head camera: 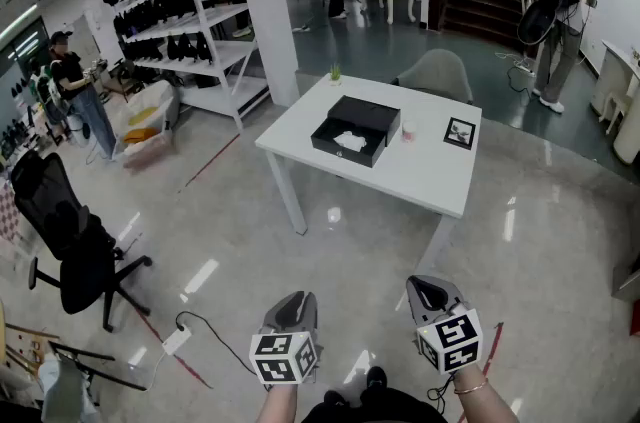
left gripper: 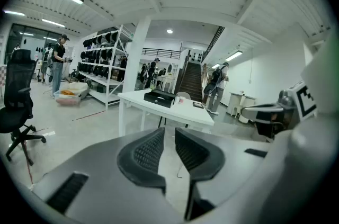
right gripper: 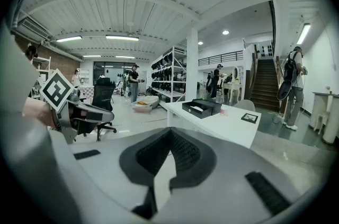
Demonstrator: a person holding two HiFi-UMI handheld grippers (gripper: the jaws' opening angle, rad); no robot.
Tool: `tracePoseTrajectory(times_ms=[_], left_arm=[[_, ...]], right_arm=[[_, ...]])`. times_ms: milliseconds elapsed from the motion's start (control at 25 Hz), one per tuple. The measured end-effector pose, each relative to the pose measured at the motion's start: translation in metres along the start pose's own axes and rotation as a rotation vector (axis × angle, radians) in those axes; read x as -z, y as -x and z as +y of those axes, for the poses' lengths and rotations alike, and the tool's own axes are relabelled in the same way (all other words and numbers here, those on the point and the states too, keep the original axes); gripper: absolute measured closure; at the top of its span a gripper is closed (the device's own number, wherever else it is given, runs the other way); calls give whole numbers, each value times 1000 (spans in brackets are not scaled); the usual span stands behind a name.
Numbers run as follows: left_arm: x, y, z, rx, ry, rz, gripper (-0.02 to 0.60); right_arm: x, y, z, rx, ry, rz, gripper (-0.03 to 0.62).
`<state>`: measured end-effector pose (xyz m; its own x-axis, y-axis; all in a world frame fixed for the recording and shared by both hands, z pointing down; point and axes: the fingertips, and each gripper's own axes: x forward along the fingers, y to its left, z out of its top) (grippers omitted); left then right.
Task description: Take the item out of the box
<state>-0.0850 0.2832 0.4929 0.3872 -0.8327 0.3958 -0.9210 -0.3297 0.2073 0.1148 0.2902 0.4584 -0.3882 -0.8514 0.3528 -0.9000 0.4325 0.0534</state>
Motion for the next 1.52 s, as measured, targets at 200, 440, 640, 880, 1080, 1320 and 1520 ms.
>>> tracePoseTrajectory(times_ms=[200, 440, 640, 880, 1080, 1320, 1520], left_arm=[[-6, -14, -6, 7, -11, -3, 514], [-11, -31, -15, 4, -14, -4, 514], [-13, -46, -24, 2, -18, 5, 514], [-17, -61, -34, 2, -19, 9, 514], [-23, -71, -37, -10, -15, -1, 514], [-25, -85, -36, -17, -8, 9, 514], [-23, -105, -25, -15, -4, 28, 514]], right_arm=[[-2, -8, -10, -5, -5, -8, 594], [-4, -17, -26, -16, -27, -25, 594], [0, -23, -41, -15, -47, -22, 594], [-2, -31, -56, -37, -35, -19, 589], [-2, -37, -65, -76, -40, -13, 480], [1, -48, -72, -100, -57, 3, 410], [3, -70, -79, -103, -90, 15, 395]])
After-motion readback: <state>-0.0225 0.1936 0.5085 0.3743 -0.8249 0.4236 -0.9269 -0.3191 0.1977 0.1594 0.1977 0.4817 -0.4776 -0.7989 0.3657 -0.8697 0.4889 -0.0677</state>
